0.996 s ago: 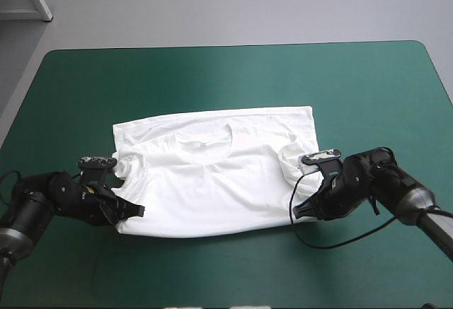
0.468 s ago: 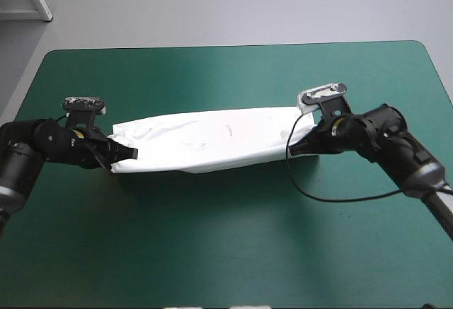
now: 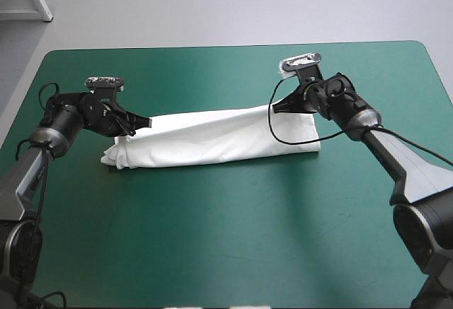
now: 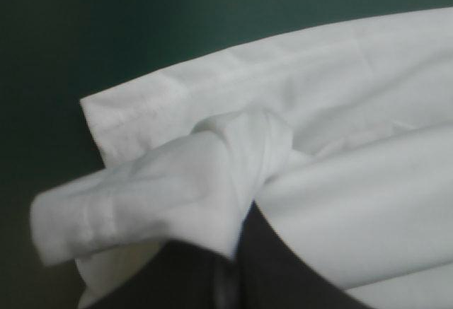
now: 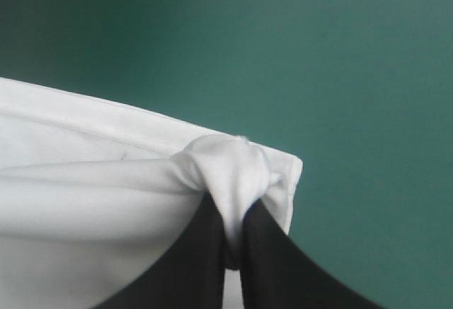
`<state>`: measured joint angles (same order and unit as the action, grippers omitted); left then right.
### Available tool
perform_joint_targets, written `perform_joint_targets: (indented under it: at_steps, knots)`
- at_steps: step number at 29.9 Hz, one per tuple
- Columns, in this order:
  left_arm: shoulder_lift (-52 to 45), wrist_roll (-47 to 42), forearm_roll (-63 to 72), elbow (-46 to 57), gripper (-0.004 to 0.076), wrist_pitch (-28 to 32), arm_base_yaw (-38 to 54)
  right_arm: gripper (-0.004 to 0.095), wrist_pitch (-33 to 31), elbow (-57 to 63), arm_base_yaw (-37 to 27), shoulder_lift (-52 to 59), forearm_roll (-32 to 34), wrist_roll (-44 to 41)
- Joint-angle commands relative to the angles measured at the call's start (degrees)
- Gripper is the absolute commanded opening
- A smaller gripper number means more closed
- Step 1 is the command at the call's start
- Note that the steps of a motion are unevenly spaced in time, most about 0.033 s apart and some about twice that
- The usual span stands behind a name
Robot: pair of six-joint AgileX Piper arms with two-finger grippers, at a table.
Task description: Fold the cloth
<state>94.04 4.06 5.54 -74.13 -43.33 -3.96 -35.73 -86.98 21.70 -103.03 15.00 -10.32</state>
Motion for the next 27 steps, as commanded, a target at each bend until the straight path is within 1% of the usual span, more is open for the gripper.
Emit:
perform_joint_targets:
  at_steps: [1,5,7,8,9,10,12,14,15,16,18,19,20,24,26,27]
  knots:
    - [0.5,-1.4,-2.3,-2.1,-0.0010,4.5,-0.4,-0.0014,4.5,-2.7,-0.6,-0.1,2.8,-0.2]
    - [2.7,-1.4,-2.4,-2.1,-0.0010,6.0,-0.4,-0.0012,6.7,-2.7,-0.6,-3.0,2.7,-0.2]
    - [3.1,-1.4,-2.4,-2.1,-0.0008,7.2,-0.4,0.0029,7.7,-2.7,-0.6,-3.9,1.2,-0.2]
    - [3.1,-1.4,-2.4,-2.0,0.0000,7.6,-0.4,0.0084,8.2,-2.7,-0.6,-4.3,0.4,0.1]
    - [3.1,-1.4,-2.4,-2.0,0.0023,8.1,-0.4,0.0161,8.5,-2.7,-0.6,-4.4,-0.3,0.8]
    - [3.1,-1.4,-2.4,-2.0,0.0050,8.2,-0.4,0.0258,8.9,-2.7,-0.6,-4.4,-0.6,1.2]
    - [2.8,-1.4,-2.4,-2.0,0.0148,8.3,-0.4,0.0477,9.0,-2.7,-0.6,-4.4,-0.6,1.2]
    - [2.1,-1.4,-2.4,-2.1,0.0265,8.0,-0.4,0.0633,9.0,-2.9,-0.6,-3.9,0.6,1.2]
    - [1.7,-1.4,-2.4,-2.1,0.0322,7.5,-0.4,0.0689,9.0,-2.9,-0.6,-3.2,0.9,1.2]
    - [1.5,-1.4,-2.4,-2.2,0.0365,7.2,-0.4,0.0715,9.0,-2.9,-0.6,-2.5,0.9,1.2]
    - [0.2,-1.4,-2.4,-3.1,0.0449,6.2,-0.4,0.0724,8.7,-2.9,-0.6,-0.4,0.9,1.2]
    - [-0.4,-1.4,-2.4,-3.8,0.0476,5.6,-0.4,0.0724,8.4,-2.9,-0.6,0.8,0.9,1.2]
    - [-0.8,-1.4,-2.4,-4.5,0.0487,4.9,-0.4,0.0724,8.0,-2.9,-0.6,1.8,0.9,1.2]
    - [-3.3,-1.4,-1.1,-8.6,0.0482,-0.6,-0.4,0.0722,3.5,-2.9,-0.6,6.5,0.9,0.2]
    - [-4.7,-1.2,2.2,-10.2,0.0449,-3.0,-0.4,0.0722,0.3,-2.8,-0.8,8.1,0.9,0.0]
    - [-5.2,-0.6,4.4,-10.5,0.0418,-4.1,-0.4,0.0722,-1.6,-2.8,-1.1,8.7,0.1,0.0]
